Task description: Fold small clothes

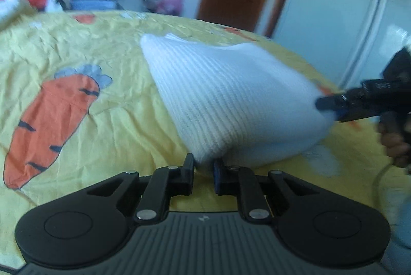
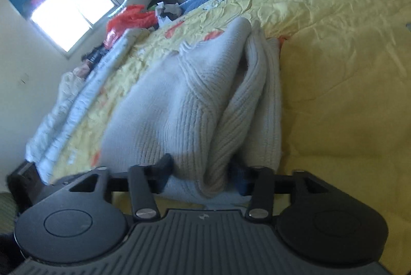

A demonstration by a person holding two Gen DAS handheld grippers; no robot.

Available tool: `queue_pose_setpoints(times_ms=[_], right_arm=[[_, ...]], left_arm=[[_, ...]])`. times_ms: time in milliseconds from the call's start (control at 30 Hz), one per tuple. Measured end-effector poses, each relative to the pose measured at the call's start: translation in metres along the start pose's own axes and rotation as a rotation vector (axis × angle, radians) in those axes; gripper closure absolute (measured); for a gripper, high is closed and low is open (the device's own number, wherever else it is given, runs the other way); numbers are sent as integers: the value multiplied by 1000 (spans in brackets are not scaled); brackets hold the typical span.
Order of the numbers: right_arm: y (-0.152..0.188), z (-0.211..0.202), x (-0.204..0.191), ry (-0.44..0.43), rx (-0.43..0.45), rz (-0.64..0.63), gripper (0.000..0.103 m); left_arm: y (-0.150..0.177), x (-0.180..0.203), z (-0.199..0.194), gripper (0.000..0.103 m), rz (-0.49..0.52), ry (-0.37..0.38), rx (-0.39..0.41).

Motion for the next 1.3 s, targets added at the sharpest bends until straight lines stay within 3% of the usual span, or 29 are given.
queue_pose_setpoints(times_ms=[100, 133, 167, 200, 233, 333, 467, 500, 633, 700, 800, 833, 933, 1033, 1200, 1300], right_arm=[[-26, -23, 2, -68, 98, 98, 16], [-38, -31, 7, -94, 151, 132, 0], [-48, -35, 14, -110, 196, 161, 2], [-57, -33, 22, -109, 215, 179, 1], [-64, -25, 31, -100, 205, 195, 1], [-75, 13, 55, -43, 135, 257, 1], [-77, 65, 62, 0, 40, 263, 3], [-80, 70, 59, -11, 56, 248, 0], [-76, 87, 41, -104, 16, 241, 1], [-76, 92, 33, -94, 19, 193, 3], [-74, 93, 21, -40, 22, 109, 20], [-72, 92, 19, -28, 16, 87, 32], [-72, 88, 10, -26, 33, 90, 43], [-77, 84, -5, -21, 58, 87, 49], [-89, 92, -47, -148, 68, 84, 53], [-92, 124, -63, -177, 38, 106, 53]], left_arm=[[-7, -12, -27, 85, -115, 156, 26], [-12, -19, -33, 74, -160, 190, 52], [-18, -27, -36, 63, -202, 196, 79], [-26, -38, -35, 34, -252, 189, 107], [-33, -48, -31, 14, -300, 176, 133], [-53, -82, -7, 13, -449, 137, 175], [-68, -96, 46, 13, -596, 250, 103], [-70, -96, 57, 14, -606, 268, 91], [-88, -81, 86, 14, -574, 317, 71], [-95, -77, 101, 15, -546, 299, 67], [-99, -71, 113, 35, -522, 254, 45], [-100, -70, 112, 41, -519, 250, 56], [-104, -66, 101, 51, -474, 230, 61], [-113, -68, 88, 53, -455, 220, 66], [-143, -103, 52, 53, -405, 118, 128], [-130, -136, 53, 47, -466, 70, 56]])
Point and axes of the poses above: each gripper's, at about its wrist camera, not at the fingertips, and z roughly the way its jaws point, x to its right, y to its underside, the point moved 10 cm from there along z, roughly the way its jaws point, and after that the axes turned 10 degrees about y, right-handed, at the moved point
